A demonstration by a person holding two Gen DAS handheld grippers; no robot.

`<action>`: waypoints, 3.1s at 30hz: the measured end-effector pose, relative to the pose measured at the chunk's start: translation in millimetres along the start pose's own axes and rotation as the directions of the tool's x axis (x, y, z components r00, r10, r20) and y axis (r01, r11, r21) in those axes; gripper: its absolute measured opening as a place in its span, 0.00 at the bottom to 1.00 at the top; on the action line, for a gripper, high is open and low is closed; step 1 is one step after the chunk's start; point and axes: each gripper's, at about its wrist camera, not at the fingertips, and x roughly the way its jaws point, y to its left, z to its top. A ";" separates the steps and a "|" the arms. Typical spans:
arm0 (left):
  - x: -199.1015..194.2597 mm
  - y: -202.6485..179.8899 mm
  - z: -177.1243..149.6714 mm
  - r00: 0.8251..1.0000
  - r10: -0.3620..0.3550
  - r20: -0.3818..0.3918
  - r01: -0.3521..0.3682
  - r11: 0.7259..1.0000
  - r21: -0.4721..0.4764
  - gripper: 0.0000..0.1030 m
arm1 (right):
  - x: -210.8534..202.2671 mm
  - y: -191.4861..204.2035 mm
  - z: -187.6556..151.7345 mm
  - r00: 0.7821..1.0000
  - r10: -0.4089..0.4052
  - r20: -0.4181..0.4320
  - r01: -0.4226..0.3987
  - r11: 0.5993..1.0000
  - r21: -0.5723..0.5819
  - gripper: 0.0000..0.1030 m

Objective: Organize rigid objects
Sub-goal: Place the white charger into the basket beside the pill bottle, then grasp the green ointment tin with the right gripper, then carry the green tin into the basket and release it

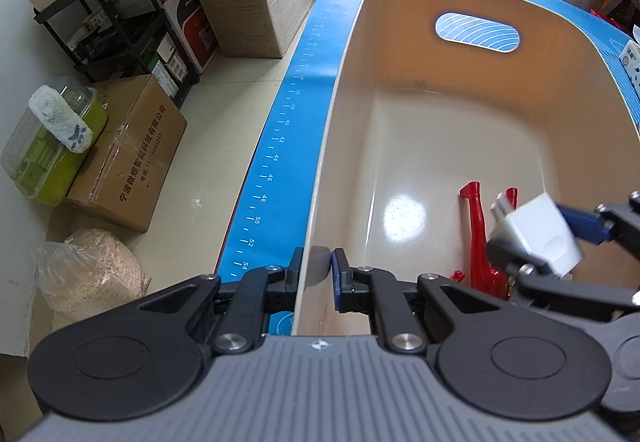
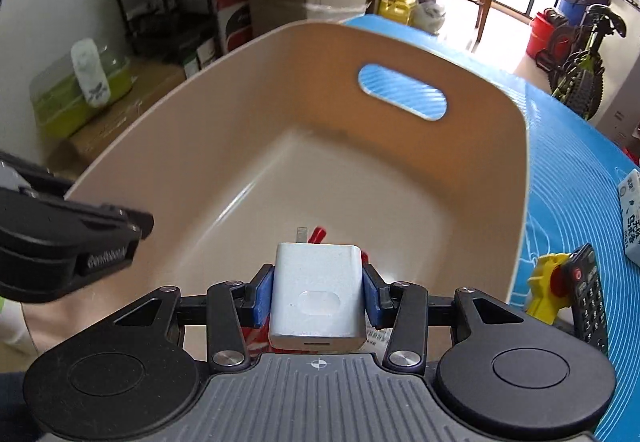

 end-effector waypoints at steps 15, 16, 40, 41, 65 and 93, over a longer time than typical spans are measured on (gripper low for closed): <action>-1.5 -0.2 -0.7 1.000 0.004 0.001 -0.004 1.000 0.004 0.15 | -35.3 -20.8 4.6 0.994 0.032 0.100 -0.039 0.997 0.062 0.63; -1.4 -0.5 -1.0 1.000 0.004 0.000 -0.004 1.000 0.003 0.15 | -41.6 -26.4 5.1 0.992 0.035 0.118 -0.044 0.996 0.080 0.63; 0.1 -0.9 -1.7 1.000 -0.001 -0.001 0.001 1.000 -0.005 0.15 | -43.1 -166.5 -79.4 0.985 -0.173 0.004 0.153 0.881 0.447 0.70; 0.6 -0.7 -2.3 1.000 -0.001 -0.001 0.001 1.000 -0.005 0.15 | -38.5 -167.8 -82.2 0.985 -0.173 -0.010 0.160 0.883 0.442 0.70; 1.7 -0.8 -2.0 1.000 0.000 -0.002 0.000 1.000 -0.004 0.15 | 1.9 -155.8 -102.8 0.990 -0.132 -0.042 0.139 0.940 0.311 0.54; 2.2 -0.9 -1.9 1.000 0.001 -0.002 -0.001 1.000 -0.004 0.15 | -99.6 -114.1 -26.3 0.929 -0.137 0.345 0.038 0.959 0.279 0.53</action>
